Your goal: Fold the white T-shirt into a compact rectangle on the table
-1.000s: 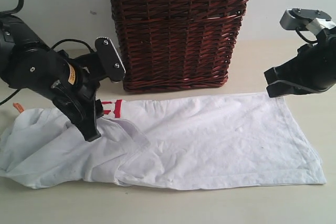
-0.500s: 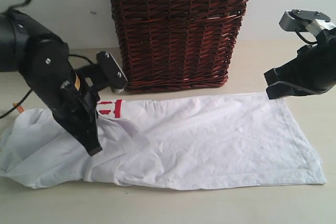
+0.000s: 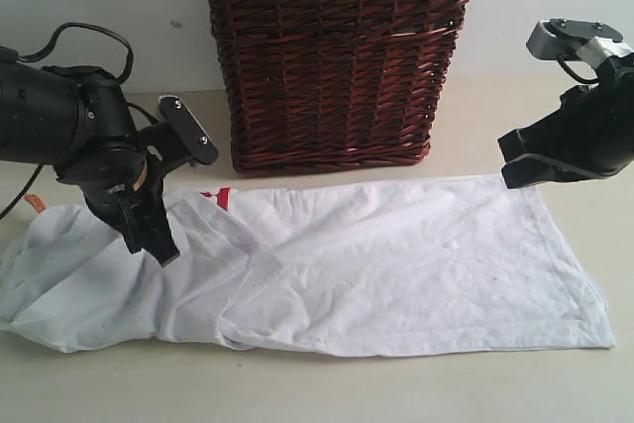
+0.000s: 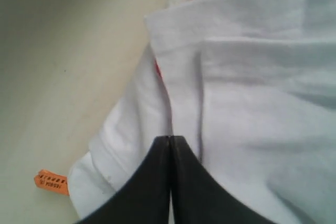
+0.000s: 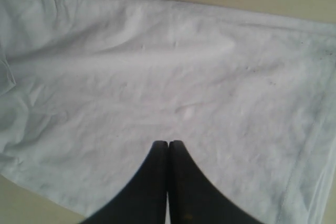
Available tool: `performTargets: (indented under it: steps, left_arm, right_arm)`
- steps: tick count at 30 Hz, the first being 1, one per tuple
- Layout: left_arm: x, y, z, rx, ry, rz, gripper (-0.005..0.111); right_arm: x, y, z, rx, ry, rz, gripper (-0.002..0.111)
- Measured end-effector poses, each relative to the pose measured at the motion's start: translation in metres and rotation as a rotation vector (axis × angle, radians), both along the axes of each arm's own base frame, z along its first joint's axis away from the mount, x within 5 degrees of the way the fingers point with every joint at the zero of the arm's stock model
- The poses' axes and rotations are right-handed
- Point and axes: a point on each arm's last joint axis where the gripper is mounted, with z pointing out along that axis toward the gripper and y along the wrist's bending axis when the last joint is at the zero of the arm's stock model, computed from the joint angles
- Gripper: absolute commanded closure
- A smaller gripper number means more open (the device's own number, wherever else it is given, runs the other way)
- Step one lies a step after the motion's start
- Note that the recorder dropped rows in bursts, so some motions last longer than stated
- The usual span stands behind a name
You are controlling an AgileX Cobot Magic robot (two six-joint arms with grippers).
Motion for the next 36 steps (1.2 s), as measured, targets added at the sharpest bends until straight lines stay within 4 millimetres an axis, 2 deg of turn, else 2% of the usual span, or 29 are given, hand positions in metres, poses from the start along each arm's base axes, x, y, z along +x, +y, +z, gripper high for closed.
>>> performTargets:
  steps: [4, 6, 8, 10, 12, 14, 16, 17, 21, 24, 26, 29, 36]
  left_arm:
    - [-0.001, -0.001, 0.002, -0.029, -0.003, 0.030, 0.105]
    - [-0.003, 0.000, 0.011, -0.071, -0.015, 0.061, 0.097]
    - [-0.003, 0.006, 0.024, -0.126, -0.036, 0.120, 0.084]
    - [0.000, 0.023, 0.040, -0.189, -0.058, 0.217, 0.070]
    - [0.003, 0.050, 0.052, -0.253, -0.059, 0.351, 0.060]
    - [0.005, 0.079, 0.059, -0.308, -0.036, 0.479, 0.056]
    - [0.004, 0.102, 0.059, -0.361, 0.004, 0.569, 0.056]
    - [0.003, 0.118, 0.057, -0.401, 0.033, 0.626, 0.056]
    - [-0.002, 0.161, 0.039, -0.508, 0.124, 0.769, 0.056]
    - [-0.003, 0.182, 0.026, -0.584, 0.174, 0.835, 0.056]
    - [-0.002, 0.190, 0.017, -0.623, 0.204, 0.851, 0.056]
    - [0.001, 0.191, 0.002, -0.682, 0.253, 0.846, 0.056]
    - [0.015, 0.187, -0.023, -0.751, 0.321, 0.836, 0.056]
  right_arm:
    - [0.000, 0.000, 0.000, 0.000, 0.000, 0.000, 0.108]
    - [0.000, 0.000, 0.000, 0.000, 0.000, 0.000, 0.108]
    - [0.000, 0.000, 0.000, 0.000, 0.000, 0.000, 0.108]
    - [0.000, 0.000, 0.000, 0.000, 0.000, 0.000, 0.108]
    - [0.000, 0.001, 0.001, 0.008, 0.003, 0.001, 0.108]
    - [0.002, 0.002, 0.007, 0.028, -0.002, 0.003, 0.108]
    - [0.000, 0.005, 0.021, 0.059, -0.033, 0.006, 0.108]
    - [-0.001, 0.006, 0.031, 0.079, -0.060, 0.010, 0.108]
    - [-0.019, 0.011, 0.072, 0.147, -0.188, 0.039, 0.108]
    - [-0.037, 0.011, 0.099, 0.161, -0.284, 0.053, 0.108]
    - [-0.050, 0.012, 0.114, 0.167, -0.340, 0.058, 0.108]
    - [-0.073, 0.012, 0.133, 0.187, -0.420, 0.060, 0.108]
    - [-0.133, 0.013, 0.160, 0.209, -0.586, 0.101, 0.108]
